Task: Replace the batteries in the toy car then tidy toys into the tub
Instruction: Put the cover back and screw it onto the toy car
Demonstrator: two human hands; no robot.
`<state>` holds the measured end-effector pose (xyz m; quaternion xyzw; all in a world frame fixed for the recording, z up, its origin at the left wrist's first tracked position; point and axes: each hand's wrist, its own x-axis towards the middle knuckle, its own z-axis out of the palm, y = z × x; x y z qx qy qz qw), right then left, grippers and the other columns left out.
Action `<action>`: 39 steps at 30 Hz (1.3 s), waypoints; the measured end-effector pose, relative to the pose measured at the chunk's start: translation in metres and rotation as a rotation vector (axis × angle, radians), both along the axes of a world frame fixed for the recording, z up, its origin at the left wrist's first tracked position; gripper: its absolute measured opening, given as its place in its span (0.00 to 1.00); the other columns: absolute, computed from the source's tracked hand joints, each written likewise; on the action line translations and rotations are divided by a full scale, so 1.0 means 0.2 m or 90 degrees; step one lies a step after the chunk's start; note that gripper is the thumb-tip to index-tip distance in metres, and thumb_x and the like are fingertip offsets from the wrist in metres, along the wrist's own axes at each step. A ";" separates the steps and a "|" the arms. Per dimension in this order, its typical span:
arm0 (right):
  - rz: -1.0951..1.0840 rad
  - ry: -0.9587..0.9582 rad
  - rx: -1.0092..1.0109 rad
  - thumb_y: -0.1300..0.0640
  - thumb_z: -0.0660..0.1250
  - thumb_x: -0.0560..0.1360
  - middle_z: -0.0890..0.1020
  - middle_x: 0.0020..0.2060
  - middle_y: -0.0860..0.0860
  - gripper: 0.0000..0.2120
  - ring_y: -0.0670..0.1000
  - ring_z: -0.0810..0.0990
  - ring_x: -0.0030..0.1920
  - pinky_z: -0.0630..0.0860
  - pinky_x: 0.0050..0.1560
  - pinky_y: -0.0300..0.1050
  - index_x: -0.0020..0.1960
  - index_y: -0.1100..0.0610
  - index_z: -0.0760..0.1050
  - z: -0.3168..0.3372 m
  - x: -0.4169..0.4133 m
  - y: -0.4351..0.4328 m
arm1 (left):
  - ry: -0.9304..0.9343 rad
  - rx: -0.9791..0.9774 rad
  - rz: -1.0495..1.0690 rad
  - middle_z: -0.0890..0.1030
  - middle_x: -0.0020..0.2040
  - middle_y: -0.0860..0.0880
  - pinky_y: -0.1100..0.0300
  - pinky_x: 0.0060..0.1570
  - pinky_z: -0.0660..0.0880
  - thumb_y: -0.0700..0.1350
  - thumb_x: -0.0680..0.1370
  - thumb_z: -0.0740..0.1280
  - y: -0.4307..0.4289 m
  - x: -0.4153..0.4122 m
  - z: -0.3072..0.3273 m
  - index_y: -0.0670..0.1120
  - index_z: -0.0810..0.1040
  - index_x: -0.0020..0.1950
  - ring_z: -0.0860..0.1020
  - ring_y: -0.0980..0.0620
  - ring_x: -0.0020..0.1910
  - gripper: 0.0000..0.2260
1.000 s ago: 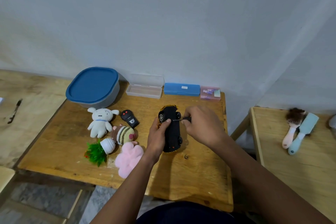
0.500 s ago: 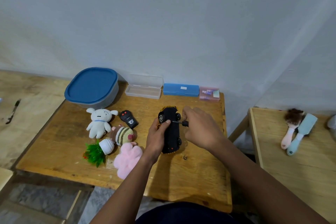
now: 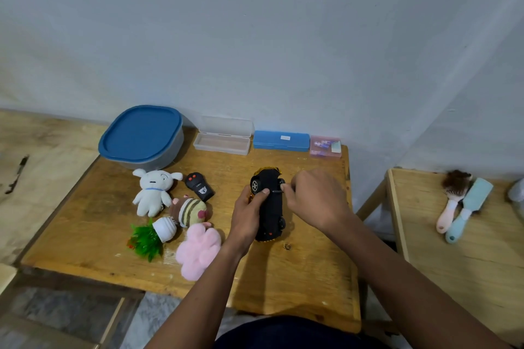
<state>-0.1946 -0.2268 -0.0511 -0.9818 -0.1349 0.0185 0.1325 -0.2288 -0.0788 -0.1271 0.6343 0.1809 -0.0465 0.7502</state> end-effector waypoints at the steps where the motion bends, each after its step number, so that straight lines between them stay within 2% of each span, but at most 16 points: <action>1: 0.013 -0.006 0.017 0.43 0.64 0.77 0.78 0.36 0.48 0.14 0.51 0.78 0.38 0.75 0.35 0.45 0.45 0.53 0.79 0.00 0.01 -0.01 | 0.001 -0.007 -0.004 0.84 0.55 0.41 0.45 0.49 0.82 0.47 0.82 0.66 0.00 0.00 0.00 0.51 0.79 0.62 0.84 0.41 0.52 0.09; 3: 0.050 0.006 0.047 0.47 0.69 0.74 0.77 0.45 0.48 0.08 0.51 0.77 0.45 0.75 0.41 0.47 0.50 0.49 0.76 0.02 0.01 -0.02 | 0.005 -0.017 -0.009 0.84 0.56 0.41 0.48 0.48 0.81 0.47 0.83 0.65 0.00 0.00 0.00 0.51 0.78 0.62 0.84 0.44 0.51 0.09; 6: 0.085 0.013 0.054 0.55 0.71 0.73 0.76 0.48 0.47 0.09 0.51 0.76 0.49 0.76 0.46 0.47 0.49 0.47 0.74 0.03 0.01 -0.03 | 0.008 -0.013 -0.010 0.83 0.56 0.42 0.48 0.47 0.81 0.47 0.83 0.65 -0.01 0.01 0.01 0.51 0.78 0.62 0.84 0.46 0.49 0.09; 9: 0.067 -0.028 0.021 0.50 0.69 0.76 0.79 0.46 0.47 0.05 0.51 0.78 0.47 0.78 0.45 0.48 0.50 0.48 0.80 0.02 0.01 -0.03 | 0.010 -0.009 -0.011 0.84 0.55 0.42 0.46 0.49 0.82 0.47 0.82 0.66 0.00 0.02 0.00 0.52 0.79 0.61 0.84 0.45 0.50 0.08; 12: 0.049 -0.042 -0.034 0.43 0.63 0.79 0.79 0.39 0.48 0.14 0.51 0.78 0.40 0.77 0.38 0.47 0.46 0.50 0.82 0.01 0.02 -0.02 | 0.008 -0.005 -0.017 0.85 0.55 0.42 0.47 0.48 0.82 0.47 0.82 0.66 0.01 0.02 0.00 0.52 0.79 0.62 0.84 0.44 0.51 0.09; 17: 0.029 0.026 -0.046 0.43 0.58 0.81 0.79 0.37 0.52 0.19 0.54 0.79 0.39 0.76 0.37 0.48 0.45 0.54 0.79 -0.02 0.03 0.00 | 0.007 -0.009 -0.007 0.85 0.54 0.45 0.51 0.46 0.83 0.47 0.82 0.67 0.01 0.02 0.00 0.53 0.80 0.62 0.85 0.46 0.51 0.10; 20: 0.023 0.034 -0.025 0.43 0.58 0.81 0.78 0.36 0.51 0.19 0.52 0.78 0.37 0.77 0.37 0.48 0.44 0.55 0.80 -0.05 0.04 -0.01 | 0.007 -0.005 -0.023 0.85 0.56 0.46 0.52 0.46 0.83 0.48 0.82 0.66 0.01 0.01 0.00 0.53 0.79 0.65 0.85 0.46 0.53 0.12; 22: 0.043 0.034 0.002 0.44 0.62 0.79 0.78 0.38 0.50 0.16 0.51 0.77 0.39 0.77 0.39 0.48 0.45 0.54 0.80 -0.05 0.05 -0.03 | 0.011 -0.004 -0.027 0.84 0.57 0.45 0.53 0.48 0.82 0.48 0.82 0.66 0.02 0.01 0.00 0.53 0.78 0.66 0.84 0.46 0.55 0.12; 24: 0.065 0.057 0.049 0.47 0.68 0.75 0.75 0.44 0.49 0.08 0.51 0.75 0.43 0.76 0.41 0.47 0.48 0.50 0.74 -0.02 0.05 -0.04 | 0.009 -0.006 -0.025 0.84 0.58 0.44 0.55 0.47 0.82 0.48 0.83 0.65 0.02 0.02 0.00 0.52 0.77 0.66 0.84 0.46 0.55 0.12; 26: 0.089 0.083 0.068 0.54 0.71 0.71 0.73 0.47 0.48 0.12 0.51 0.75 0.45 0.76 0.42 0.45 0.49 0.47 0.69 -0.01 0.05 -0.05 | 0.009 -0.002 -0.025 0.84 0.57 0.44 0.56 0.46 0.81 0.48 0.83 0.65 0.03 0.02 0.01 0.52 0.77 0.66 0.84 0.46 0.54 0.12; 28: 0.102 0.058 0.063 0.57 0.71 0.72 0.74 0.46 0.47 0.11 0.50 0.75 0.46 0.74 0.42 0.43 0.48 0.47 0.71 -0.01 0.06 -0.05 | 0.005 0.000 -0.023 0.84 0.56 0.44 0.56 0.46 0.82 0.47 0.83 0.65 0.03 0.03 0.01 0.52 0.78 0.65 0.84 0.47 0.54 0.11; 31: 0.096 -0.012 0.014 0.51 0.68 0.76 0.78 0.44 0.47 0.03 0.50 0.77 0.45 0.75 0.41 0.44 0.48 0.49 0.76 0.00 0.06 -0.05 | -0.006 0.004 -0.017 0.85 0.54 0.44 0.59 0.42 0.81 0.46 0.83 0.65 0.03 0.03 0.03 0.51 0.78 0.64 0.85 0.53 0.47 0.10; 33: 0.091 -0.035 -0.024 0.45 0.64 0.79 0.79 0.40 0.47 0.10 0.49 0.77 0.40 0.74 0.38 0.45 0.47 0.50 0.78 0.00 0.06 -0.04 | -0.020 0.010 -0.013 0.85 0.53 0.45 0.60 0.41 0.81 0.45 0.83 0.65 0.02 0.04 0.03 0.52 0.78 0.64 0.85 0.55 0.45 0.10; 35: 0.078 -0.019 -0.039 0.42 0.60 0.80 0.78 0.35 0.48 0.16 0.50 0.77 0.36 0.73 0.35 0.45 0.45 0.52 0.79 -0.01 0.07 -0.03 | -0.030 0.014 -0.007 0.85 0.54 0.45 0.58 0.43 0.82 0.45 0.83 0.65 0.02 0.04 0.03 0.53 0.78 0.64 0.85 0.53 0.48 0.11; 39: 0.052 0.052 -0.017 0.43 0.57 0.81 0.77 0.34 0.50 0.19 0.51 0.77 0.35 0.74 0.35 0.47 0.44 0.55 0.78 -0.03 0.08 -0.01 | -0.033 0.022 -0.003 0.85 0.54 0.47 0.57 0.45 0.82 0.46 0.83 0.65 0.01 0.04 0.04 0.55 0.78 0.64 0.85 0.51 0.51 0.11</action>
